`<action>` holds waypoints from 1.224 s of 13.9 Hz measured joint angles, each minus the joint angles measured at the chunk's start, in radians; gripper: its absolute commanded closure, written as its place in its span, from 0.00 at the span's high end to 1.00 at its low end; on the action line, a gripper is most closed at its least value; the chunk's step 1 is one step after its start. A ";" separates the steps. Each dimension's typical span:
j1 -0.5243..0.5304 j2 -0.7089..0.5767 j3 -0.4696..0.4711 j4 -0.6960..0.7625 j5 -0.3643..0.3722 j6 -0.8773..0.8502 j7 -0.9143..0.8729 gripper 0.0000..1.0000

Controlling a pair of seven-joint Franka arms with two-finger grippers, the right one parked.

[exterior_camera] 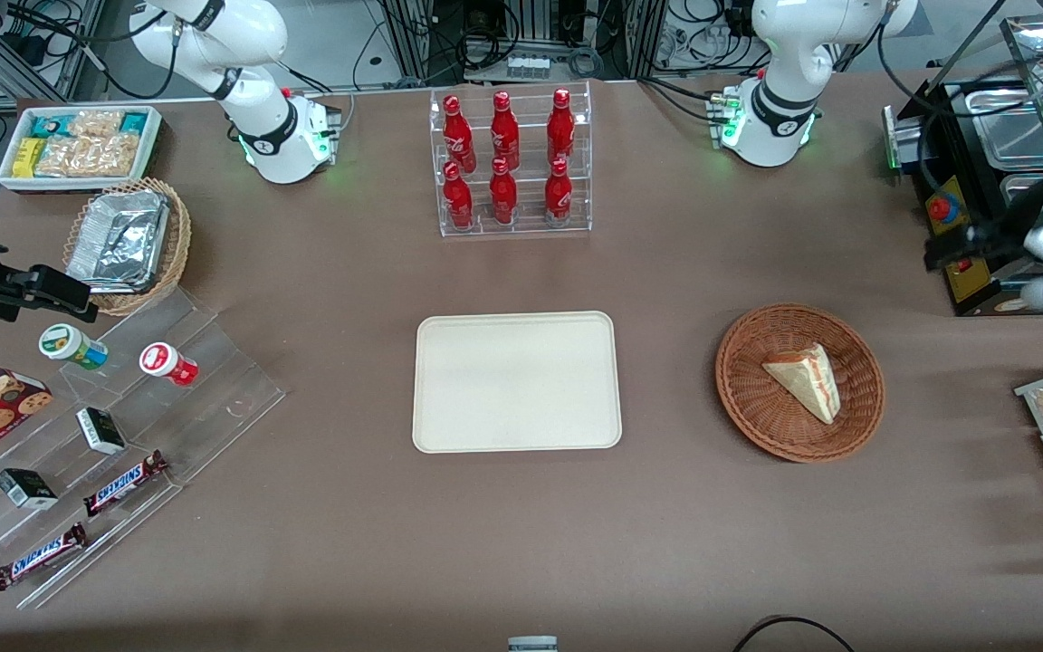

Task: Place sandwich from basket to tray
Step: 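Move the left gripper over the wicker basket toward the sandwich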

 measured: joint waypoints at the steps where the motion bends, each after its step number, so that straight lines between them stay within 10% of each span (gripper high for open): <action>1: 0.000 0.004 0.000 -0.032 0.000 0.043 -0.060 1.00; 17: -0.033 0.028 -0.009 -0.629 -0.002 0.849 -0.683 1.00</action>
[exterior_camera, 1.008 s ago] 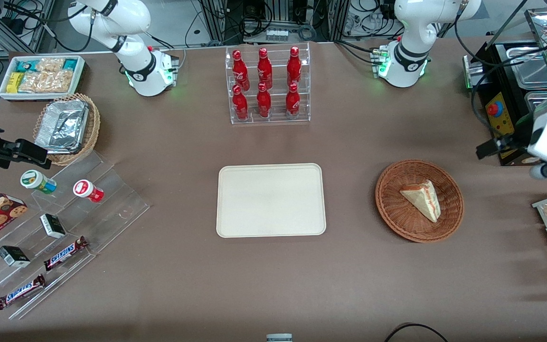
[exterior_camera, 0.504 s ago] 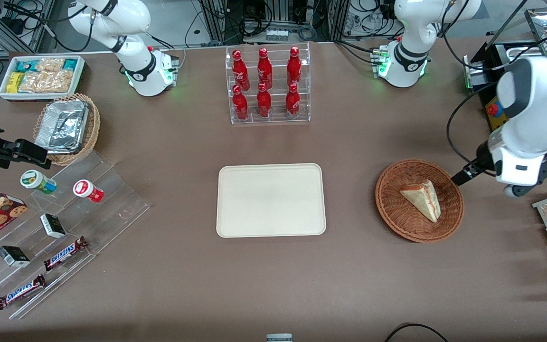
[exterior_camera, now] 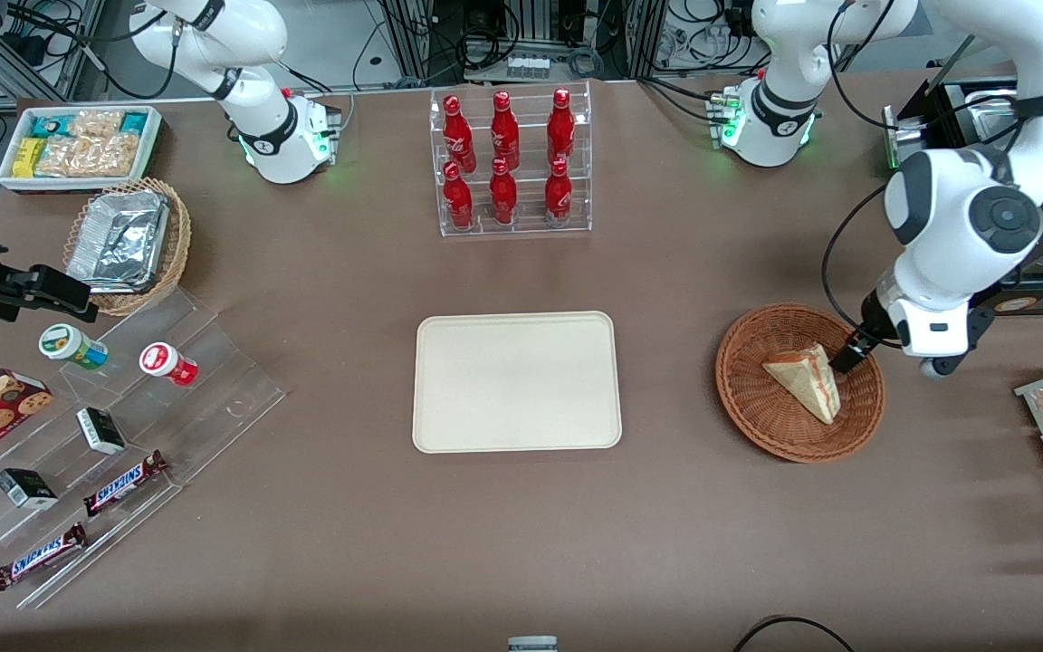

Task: Place sandwich from basket to tray
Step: 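Move the left gripper over the wicker basket toward the sandwich, then lower the left gripper and grasp the wrapped sandwich wedge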

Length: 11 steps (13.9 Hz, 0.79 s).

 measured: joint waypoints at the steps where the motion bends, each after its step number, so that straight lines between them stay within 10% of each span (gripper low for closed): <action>1: -0.012 0.011 0.000 -0.008 0.000 0.024 -0.006 1.00; 11: -0.048 0.099 0.002 -0.046 0.050 0.103 -0.009 1.00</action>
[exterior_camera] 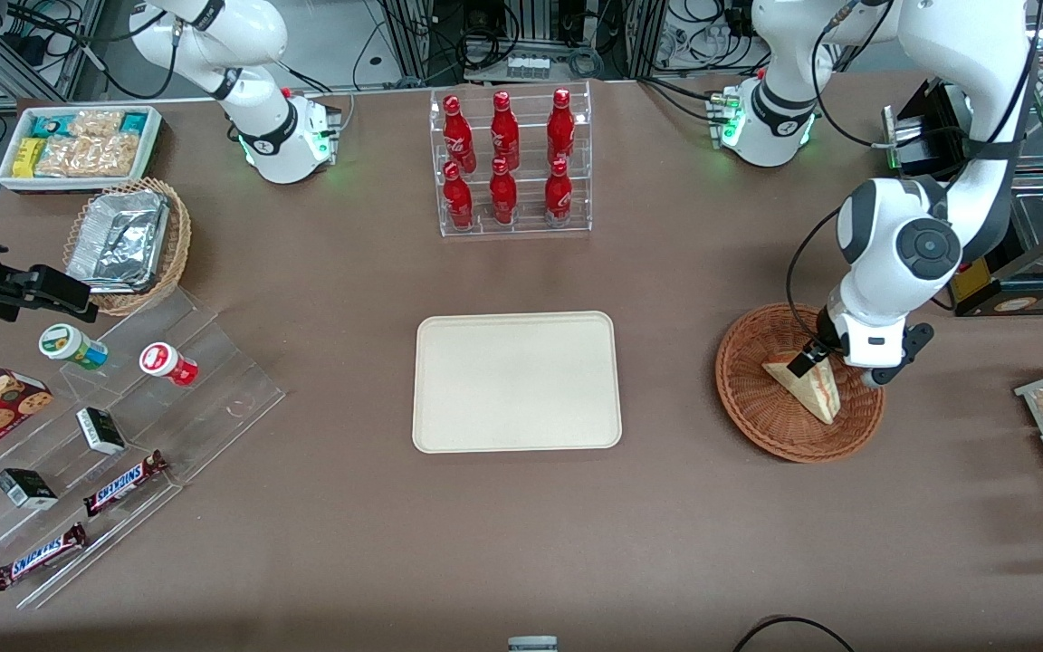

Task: Place sandwich from basket to tray
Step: 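Lower the left gripper and grasp the wrapped sandwich wedge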

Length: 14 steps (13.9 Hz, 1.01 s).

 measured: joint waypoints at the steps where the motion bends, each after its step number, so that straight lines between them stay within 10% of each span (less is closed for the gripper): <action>1: 0.000 0.009 0.002 0.000 0.006 0.007 0.000 1.00; 4: 0.004 0.031 0.008 0.000 0.008 0.043 0.000 0.77; 7: 0.005 0.052 0.009 0.000 0.008 0.077 -0.019 0.00; 14: 0.003 0.041 0.008 0.023 0.009 0.076 -0.059 0.00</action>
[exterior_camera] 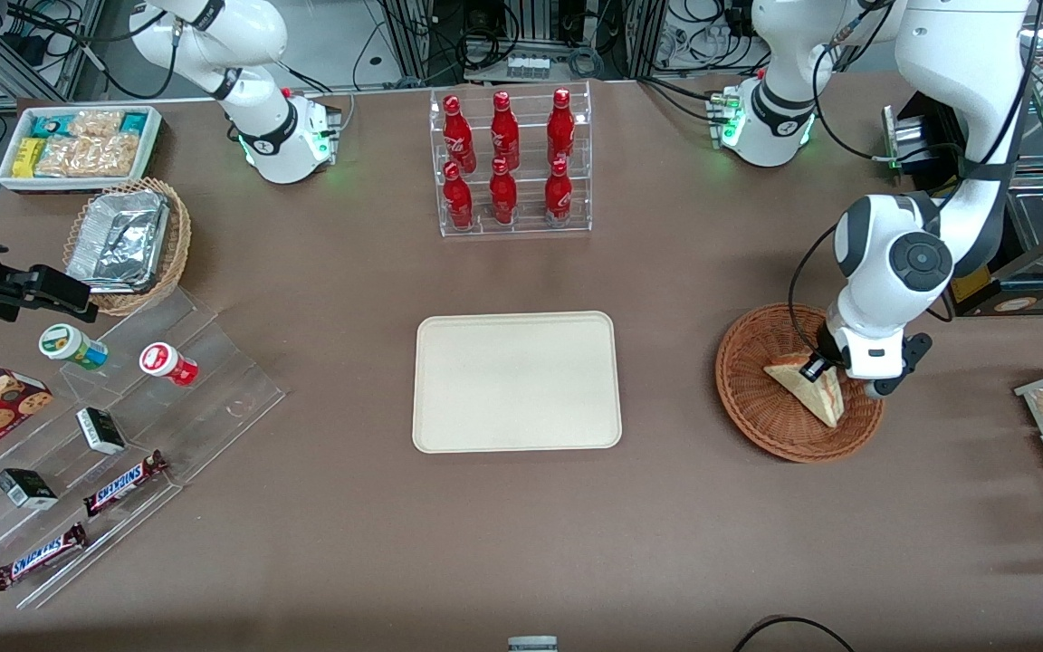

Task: Place sandwich from basket to tray
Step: 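Lower the left gripper and grasp the wrapped sandwich wedge, then lift the sandwich and carry it over the white tray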

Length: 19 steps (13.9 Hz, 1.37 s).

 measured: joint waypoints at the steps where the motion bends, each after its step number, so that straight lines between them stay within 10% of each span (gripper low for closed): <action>1: -0.003 -0.019 -0.003 0.012 0.000 -0.040 0.001 0.00; 8: -0.165 -0.133 -0.089 0.363 0.001 -0.625 0.039 0.00; 19: -0.578 0.308 -0.104 0.729 -0.025 -0.532 0.017 0.00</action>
